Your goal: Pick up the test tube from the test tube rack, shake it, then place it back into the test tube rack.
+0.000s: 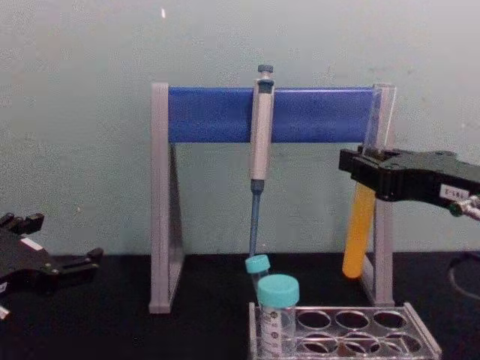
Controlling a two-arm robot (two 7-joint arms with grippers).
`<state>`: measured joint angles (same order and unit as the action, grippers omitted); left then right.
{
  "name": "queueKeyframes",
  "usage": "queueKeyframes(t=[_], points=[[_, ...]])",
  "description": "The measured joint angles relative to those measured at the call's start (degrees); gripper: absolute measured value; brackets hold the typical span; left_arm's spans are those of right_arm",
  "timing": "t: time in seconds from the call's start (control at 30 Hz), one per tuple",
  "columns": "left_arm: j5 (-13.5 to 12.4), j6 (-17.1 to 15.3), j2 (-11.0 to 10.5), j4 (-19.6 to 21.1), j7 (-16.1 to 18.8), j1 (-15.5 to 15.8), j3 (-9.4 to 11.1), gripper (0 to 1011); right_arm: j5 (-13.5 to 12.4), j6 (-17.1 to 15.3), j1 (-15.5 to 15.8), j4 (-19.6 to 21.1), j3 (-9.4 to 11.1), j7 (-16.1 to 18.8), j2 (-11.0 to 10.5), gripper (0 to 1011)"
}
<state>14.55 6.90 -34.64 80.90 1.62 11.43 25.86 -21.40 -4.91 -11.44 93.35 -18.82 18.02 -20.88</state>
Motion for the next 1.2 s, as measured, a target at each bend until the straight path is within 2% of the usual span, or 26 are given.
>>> queueKeyframes(t=[0.97,1.2], points=[[0.00,0.00,0.00,0.00,0.00,0.00,0.00,1001,0.60,-0.20,0.29,0.23,0.51,0.90,0.33,233],[0.00,0.00,0.00,0.00,0.00,0.00,0.00,1001,0.52,-1.19,0.82,1.54,0.33,1.68,-0.69,232]])
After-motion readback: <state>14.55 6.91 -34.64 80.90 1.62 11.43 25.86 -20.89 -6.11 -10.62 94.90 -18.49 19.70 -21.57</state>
